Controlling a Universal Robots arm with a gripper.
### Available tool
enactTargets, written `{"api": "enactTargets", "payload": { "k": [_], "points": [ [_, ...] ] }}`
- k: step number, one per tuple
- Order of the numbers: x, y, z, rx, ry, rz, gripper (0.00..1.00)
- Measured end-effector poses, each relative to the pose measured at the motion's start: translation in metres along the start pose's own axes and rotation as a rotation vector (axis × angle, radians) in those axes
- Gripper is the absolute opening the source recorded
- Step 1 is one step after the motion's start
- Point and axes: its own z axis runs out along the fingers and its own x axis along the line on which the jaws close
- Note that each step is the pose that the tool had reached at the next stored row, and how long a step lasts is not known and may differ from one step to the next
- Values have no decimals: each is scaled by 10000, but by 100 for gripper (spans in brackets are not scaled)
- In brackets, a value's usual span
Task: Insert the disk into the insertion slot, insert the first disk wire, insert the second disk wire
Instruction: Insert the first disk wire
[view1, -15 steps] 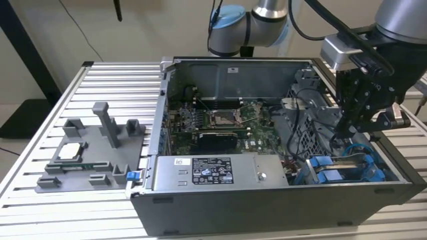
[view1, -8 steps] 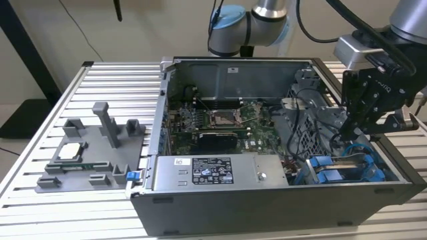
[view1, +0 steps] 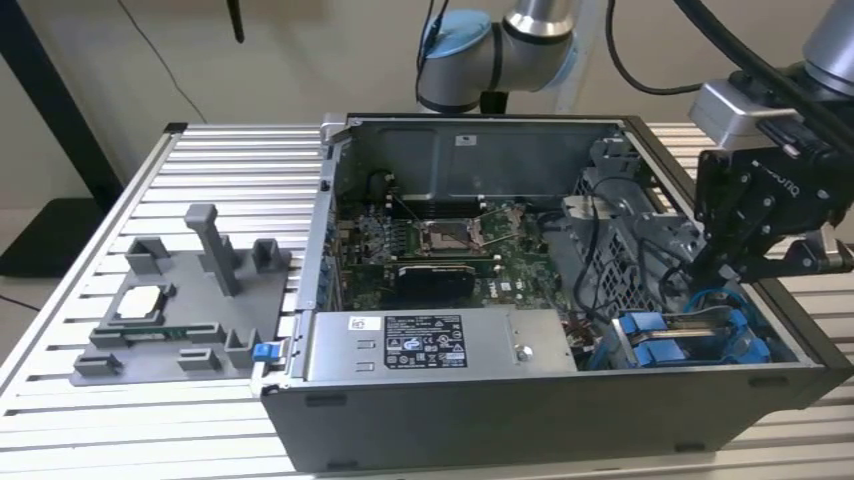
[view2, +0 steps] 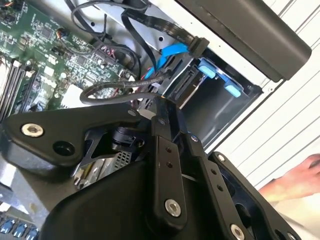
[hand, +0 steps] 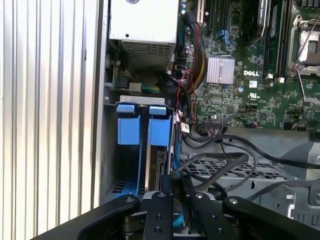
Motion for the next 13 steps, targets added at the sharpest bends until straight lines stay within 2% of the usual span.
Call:
{"api": "enactTargets", "payload": {
  "k": [5,9,13],
  "points": [
    [43,-49,40,-174,-6,8,0],
    [82,-103,75,-273,-10,10,0],
    [87,-116,122,-284,-8,12,0]
  ]
}}
